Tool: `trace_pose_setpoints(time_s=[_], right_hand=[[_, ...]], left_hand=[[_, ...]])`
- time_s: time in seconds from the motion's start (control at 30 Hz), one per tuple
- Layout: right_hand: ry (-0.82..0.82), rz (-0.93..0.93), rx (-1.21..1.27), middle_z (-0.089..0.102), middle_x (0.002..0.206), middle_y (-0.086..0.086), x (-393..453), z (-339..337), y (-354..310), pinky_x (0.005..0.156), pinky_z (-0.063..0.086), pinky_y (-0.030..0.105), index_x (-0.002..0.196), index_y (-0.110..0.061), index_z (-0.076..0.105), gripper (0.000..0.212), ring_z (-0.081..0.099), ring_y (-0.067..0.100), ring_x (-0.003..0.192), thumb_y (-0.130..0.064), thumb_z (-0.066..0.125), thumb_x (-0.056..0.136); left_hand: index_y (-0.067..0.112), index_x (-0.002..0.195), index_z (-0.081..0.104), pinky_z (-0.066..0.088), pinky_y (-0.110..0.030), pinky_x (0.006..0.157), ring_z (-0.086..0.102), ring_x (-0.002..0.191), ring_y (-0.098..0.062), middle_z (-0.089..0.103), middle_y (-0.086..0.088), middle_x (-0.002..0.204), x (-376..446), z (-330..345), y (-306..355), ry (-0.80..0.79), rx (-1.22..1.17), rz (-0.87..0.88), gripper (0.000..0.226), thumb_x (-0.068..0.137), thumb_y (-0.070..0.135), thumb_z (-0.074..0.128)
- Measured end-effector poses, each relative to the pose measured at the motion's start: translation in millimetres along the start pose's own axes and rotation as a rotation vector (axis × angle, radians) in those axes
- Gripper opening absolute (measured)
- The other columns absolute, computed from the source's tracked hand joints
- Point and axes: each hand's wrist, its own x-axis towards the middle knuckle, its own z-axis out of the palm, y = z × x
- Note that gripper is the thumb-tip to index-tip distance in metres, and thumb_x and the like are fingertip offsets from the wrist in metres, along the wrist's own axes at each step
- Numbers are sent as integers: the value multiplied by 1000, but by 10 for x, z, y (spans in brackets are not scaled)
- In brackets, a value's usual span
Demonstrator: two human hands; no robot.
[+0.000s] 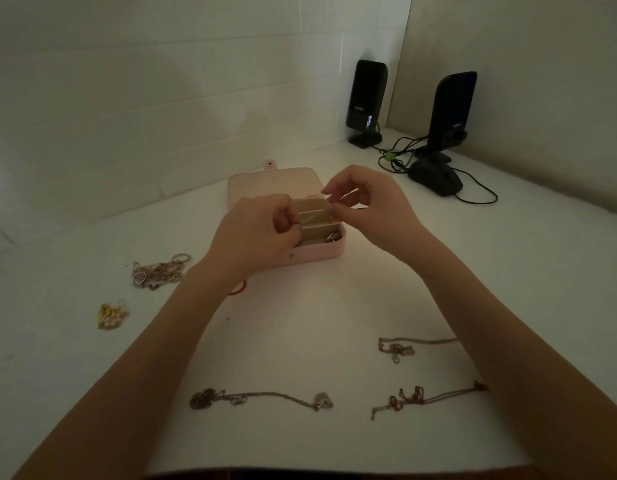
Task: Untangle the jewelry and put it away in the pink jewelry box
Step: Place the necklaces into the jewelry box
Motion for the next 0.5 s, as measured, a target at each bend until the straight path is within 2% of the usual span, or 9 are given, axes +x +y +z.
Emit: trace_pose_setpoints(time_s=[0.13,0.23,0.33,0.43,0.5], right_hand=[[-21,12,-71,67,81,2,-12,44,55,70,51,22,86,-10,66,18,64,17,75,3,67,74],[-69,4,-128,65,77,1,-31,111,86,68,53,23,82,-12,65,22,65,17,73,7,65,72],[-83,4,-165,65,76,1,-34,118,132,65,49,15,82,-10,66,19,63,16,72,7,65,73],[-89,1,-199,66,78,2,-20,93,172,61,42,8,82,-11,66,17,61,13,73,4,67,74],[-84,2,-236,65,77,-2,-25,91,177,61,38,4,82,-12,66,16,59,8,72,2,67,75]], left_hand=[[19,82,69,36,-27,66,54,77,-16,59,6,71,23,-51,-63,-29,210,86,14,76,27,61],[21,80,72,38,-30,69,52,81,-19,58,6,69,39,-16,-123,-93,246,130,16,77,29,58],[19,77,73,39,-30,67,55,80,-23,68,0,74,48,9,-164,-110,218,162,19,76,29,57],[14,82,74,40,-26,70,56,76,-16,68,0,78,68,24,-186,-135,140,131,7,79,17,67],[16,83,72,39,-19,67,55,71,-9,63,7,73,81,21,-200,-155,69,93,7,76,15,71]])
